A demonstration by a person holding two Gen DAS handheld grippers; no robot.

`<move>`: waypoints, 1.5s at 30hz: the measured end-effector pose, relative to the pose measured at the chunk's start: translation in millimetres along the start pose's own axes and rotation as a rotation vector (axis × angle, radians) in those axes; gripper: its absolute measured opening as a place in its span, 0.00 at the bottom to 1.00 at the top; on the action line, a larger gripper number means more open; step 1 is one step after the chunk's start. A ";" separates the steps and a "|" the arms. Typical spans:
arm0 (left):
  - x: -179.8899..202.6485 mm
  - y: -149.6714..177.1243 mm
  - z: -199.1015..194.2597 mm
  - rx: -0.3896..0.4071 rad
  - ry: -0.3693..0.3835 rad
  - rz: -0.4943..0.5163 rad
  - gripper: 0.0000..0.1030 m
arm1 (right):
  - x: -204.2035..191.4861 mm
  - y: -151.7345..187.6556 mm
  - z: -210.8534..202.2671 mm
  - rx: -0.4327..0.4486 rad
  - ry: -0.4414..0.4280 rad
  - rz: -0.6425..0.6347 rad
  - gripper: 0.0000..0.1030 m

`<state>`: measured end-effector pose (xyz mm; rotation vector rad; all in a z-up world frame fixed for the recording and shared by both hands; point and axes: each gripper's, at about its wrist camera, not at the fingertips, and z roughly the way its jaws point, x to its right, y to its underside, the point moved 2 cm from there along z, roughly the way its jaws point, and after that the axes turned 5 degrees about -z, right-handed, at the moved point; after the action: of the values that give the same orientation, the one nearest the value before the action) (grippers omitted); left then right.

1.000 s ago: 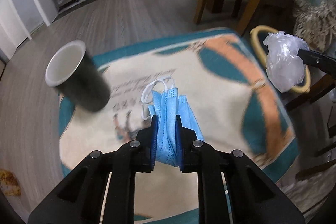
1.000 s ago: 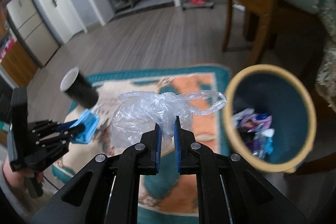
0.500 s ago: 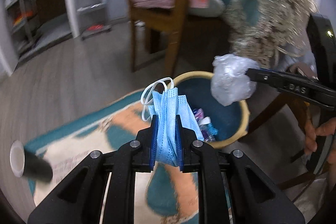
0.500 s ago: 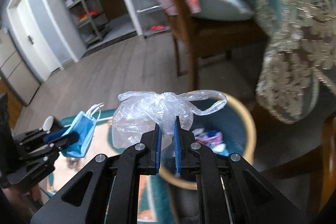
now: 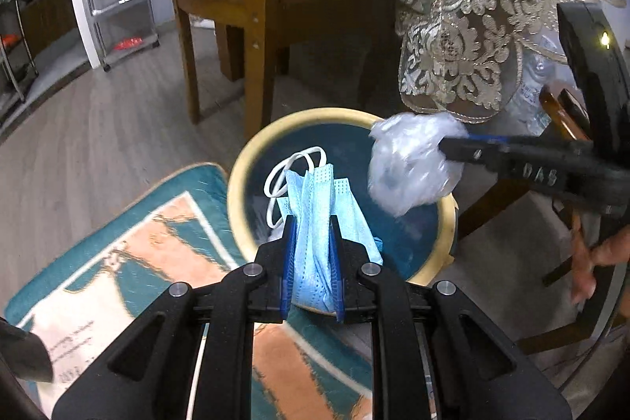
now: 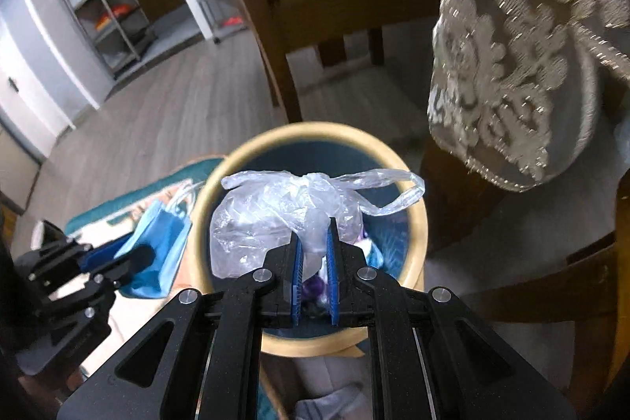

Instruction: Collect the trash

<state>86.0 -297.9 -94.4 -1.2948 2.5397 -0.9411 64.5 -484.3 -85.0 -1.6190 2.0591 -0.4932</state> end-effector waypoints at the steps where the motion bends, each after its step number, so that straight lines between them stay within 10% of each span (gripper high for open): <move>1: 0.3 -0.3 3.4 -0.002 0.000 0.000 0.14 | -1.8 1.6 5.1 -0.012 0.018 -0.016 0.12; 12: 0.7 3.0 42.9 -0.029 -0.028 -0.006 0.18 | 10.9 13.6 42.2 -0.069 0.086 0.007 0.12; 25: -7.2 -2.8 24.2 0.014 -0.045 -0.007 0.54 | 0.1 -2.4 24.7 0.049 0.075 -0.008 0.50; 34: -24.5 -2.6 -40.8 0.073 -0.045 -0.041 0.57 | -21.0 4.6 -34.4 0.098 -0.016 0.043 0.50; 45: -10.6 28.2 -125.0 0.137 -0.082 -0.017 0.94 | -49.0 51.9 -122.8 0.199 -0.003 0.010 0.92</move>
<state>25.0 -219.1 -13.3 -1.2893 2.3620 -1.0235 -37.3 -425.4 -5.3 -1.4914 1.9466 -0.6694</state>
